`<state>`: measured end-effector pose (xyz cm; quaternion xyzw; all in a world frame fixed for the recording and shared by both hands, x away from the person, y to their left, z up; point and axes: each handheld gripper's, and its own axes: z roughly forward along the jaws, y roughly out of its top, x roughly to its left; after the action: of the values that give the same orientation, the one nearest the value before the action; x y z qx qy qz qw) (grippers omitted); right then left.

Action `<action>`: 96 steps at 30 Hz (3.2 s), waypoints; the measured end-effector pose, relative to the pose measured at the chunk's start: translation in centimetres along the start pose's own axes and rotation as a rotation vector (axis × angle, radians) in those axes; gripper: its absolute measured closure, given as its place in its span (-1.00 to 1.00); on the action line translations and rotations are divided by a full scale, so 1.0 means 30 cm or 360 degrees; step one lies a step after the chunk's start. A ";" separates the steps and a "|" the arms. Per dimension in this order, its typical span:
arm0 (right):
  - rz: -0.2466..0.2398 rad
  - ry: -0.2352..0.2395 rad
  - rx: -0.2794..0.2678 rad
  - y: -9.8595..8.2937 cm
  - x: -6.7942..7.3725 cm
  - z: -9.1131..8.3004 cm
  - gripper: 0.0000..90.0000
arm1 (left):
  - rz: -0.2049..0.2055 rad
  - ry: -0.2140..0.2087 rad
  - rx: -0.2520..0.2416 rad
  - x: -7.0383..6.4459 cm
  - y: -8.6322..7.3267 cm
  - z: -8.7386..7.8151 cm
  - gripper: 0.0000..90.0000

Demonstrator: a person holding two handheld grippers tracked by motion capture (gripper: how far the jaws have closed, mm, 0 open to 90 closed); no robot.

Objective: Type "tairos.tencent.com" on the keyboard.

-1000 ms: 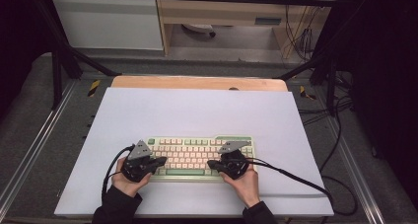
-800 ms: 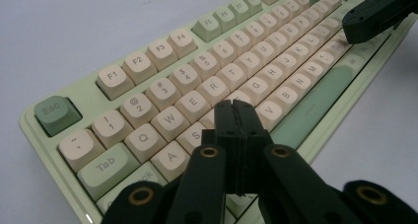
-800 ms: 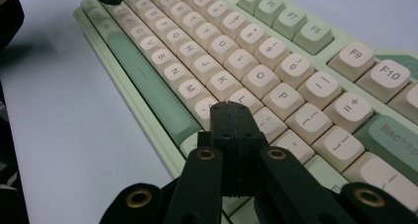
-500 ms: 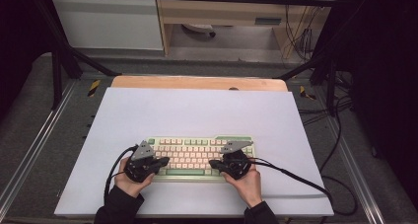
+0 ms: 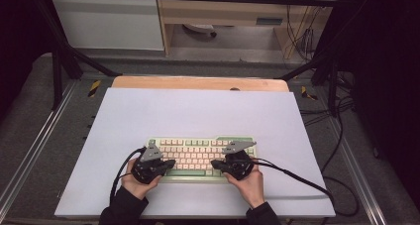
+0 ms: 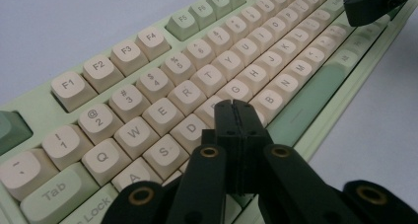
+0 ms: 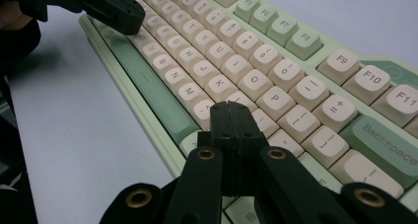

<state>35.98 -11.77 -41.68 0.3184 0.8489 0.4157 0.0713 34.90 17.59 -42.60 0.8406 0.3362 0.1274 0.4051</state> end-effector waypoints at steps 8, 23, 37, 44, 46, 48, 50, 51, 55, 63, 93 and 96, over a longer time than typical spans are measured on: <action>0.0003 -0.0005 -0.0014 0.001 0.000 -0.008 1.00 | 0.0021 -0.0001 0.0019 -0.008 0.000 0.014 1.00; 0.0008 -0.0009 -0.0018 0.002 -0.002 -0.009 1.00 | 0.0014 -0.0003 0.0002 -0.002 -0.009 -0.002 1.00; 0.0043 -0.0010 -0.0047 0.015 -0.006 -0.011 1.00 | -0.0011 0.0002 -0.0044 0.027 -0.027 -0.072 1.00; 0.0068 -0.0031 -0.0065 0.028 -0.020 0.001 1.00 | -0.0032 0.0018 -0.0058 0.048 -0.048 -0.104 1.00; 0.0083 -0.0038 -0.0062 0.033 -0.023 0.008 1.00 | -0.0038 0.0020 -0.0061 0.055 -0.055 -0.111 1.00; 0.0081 -0.0048 -0.0056 0.039 -0.025 0.019 1.00 | -0.0043 0.0025 -0.0062 0.062 -0.060 -0.116 1.00; 0.0080 -0.0043 -0.0050 0.047 -0.026 0.030 1.00 | -0.0047 0.0025 -0.0062 0.068 -0.065 -0.120 1.00; 0.0082 -0.0045 -0.0055 0.050 -0.025 0.037 1.00 | -0.0052 0.0028 -0.0065 0.070 -0.067 -0.122 1.00; 0.0076 -0.0055 -0.0042 0.070 -0.024 0.057 1.00 | -0.0063 0.0031 -0.0071 0.080 -0.074 -0.131 1.00; 0.0069 -0.0070 -0.0014 0.101 -0.025 0.096 1.00 | -0.0075 0.0040 -0.0085 0.094 -0.081 -0.148 1.00; 0.0030 -0.0076 -0.0021 0.099 -0.007 0.082 1.00 | -0.0075 0.0056 -0.0079 0.102 -0.087 -0.145 0.99; 0.0023 -0.0065 -0.0031 0.101 0.000 0.070 1.00 | -0.0077 0.0058 -0.0079 0.103 -0.087 -0.145 1.00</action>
<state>38.24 -9.02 -40.75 0.3322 0.8409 0.4179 0.0888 33.86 23.39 -42.01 0.8194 0.3605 0.1411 0.4228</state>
